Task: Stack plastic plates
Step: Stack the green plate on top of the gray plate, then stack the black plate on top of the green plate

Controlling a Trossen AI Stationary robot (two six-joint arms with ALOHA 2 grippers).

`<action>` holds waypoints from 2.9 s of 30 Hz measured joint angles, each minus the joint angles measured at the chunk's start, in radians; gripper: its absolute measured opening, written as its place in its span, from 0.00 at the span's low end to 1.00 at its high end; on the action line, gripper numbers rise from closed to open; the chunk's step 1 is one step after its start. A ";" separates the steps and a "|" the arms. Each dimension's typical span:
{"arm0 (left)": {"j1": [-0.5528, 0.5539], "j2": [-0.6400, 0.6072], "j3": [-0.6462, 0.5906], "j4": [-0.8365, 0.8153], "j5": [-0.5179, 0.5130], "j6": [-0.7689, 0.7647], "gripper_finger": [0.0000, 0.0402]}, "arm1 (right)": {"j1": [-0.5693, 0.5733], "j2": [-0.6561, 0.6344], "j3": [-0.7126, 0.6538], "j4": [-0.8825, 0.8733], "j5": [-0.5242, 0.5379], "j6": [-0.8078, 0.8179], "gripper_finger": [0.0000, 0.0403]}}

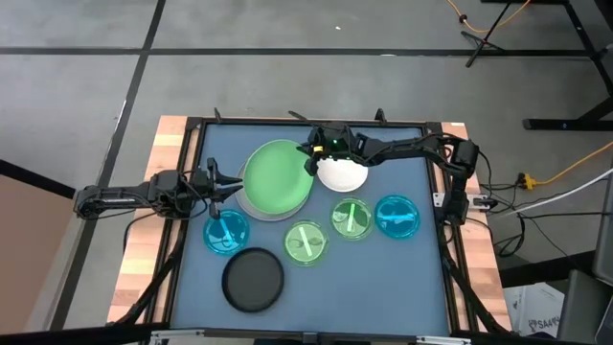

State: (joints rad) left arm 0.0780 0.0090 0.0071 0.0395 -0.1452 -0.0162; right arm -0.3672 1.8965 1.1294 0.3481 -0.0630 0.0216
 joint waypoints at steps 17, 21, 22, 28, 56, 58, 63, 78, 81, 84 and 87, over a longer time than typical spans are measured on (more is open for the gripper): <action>0.000 0.000 0.000 -0.001 -0.003 0.001 0.20 | 0.001 0.000 0.000 -0.008 0.000 -0.001 0.08; 0.000 0.000 0.000 -0.001 -0.003 0.001 0.20 | 0.001 0.000 0.000 -0.008 0.000 -0.002 0.11; 0.000 0.000 0.000 -0.001 -0.003 0.001 0.20 | 0.001 0.000 -0.001 -0.008 0.000 -0.002 0.12; 0.000 0.000 0.000 -0.002 -0.003 0.001 0.20 | 0.001 0.000 -0.001 -0.008 0.002 -0.003 0.15; 0.000 0.000 0.000 0.177 -0.003 -0.035 0.20 | 0.000 -0.010 -0.002 -0.018 -0.088 -0.100 0.15; 0.000 0.000 0.000 0.193 -0.002 -0.056 0.20 | 0.000 -0.026 -0.002 -0.025 -0.116 -0.128 0.15; 0.000 0.010 0.009 0.208 0.001 -0.127 0.20 | 0.000 -0.100 -0.002 -0.107 -0.136 -0.233 0.15; 0.000 0.269 0.166 0.207 0.005 -0.166 0.20 | 0.000 -0.370 -0.001 -0.501 0.134 -0.499 0.15; 0.000 0.345 0.210 0.206 0.008 -0.184 0.20 | 0.000 -0.397 -0.001 -0.530 0.184 -0.509 0.15; -0.001 0.432 0.258 0.206 0.035 -0.196 0.20 | 0.000 -0.404 -0.001 -0.539 0.222 -0.526 0.15; -0.011 0.522 0.308 0.199 0.068 -0.230 0.20 | 0.000 -0.404 -0.001 -0.540 0.236 -0.540 0.15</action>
State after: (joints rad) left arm 0.0674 0.5307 0.3146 0.2385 -0.0770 -0.2463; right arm -0.3672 1.4929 1.1282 -0.1917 0.1734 -0.5183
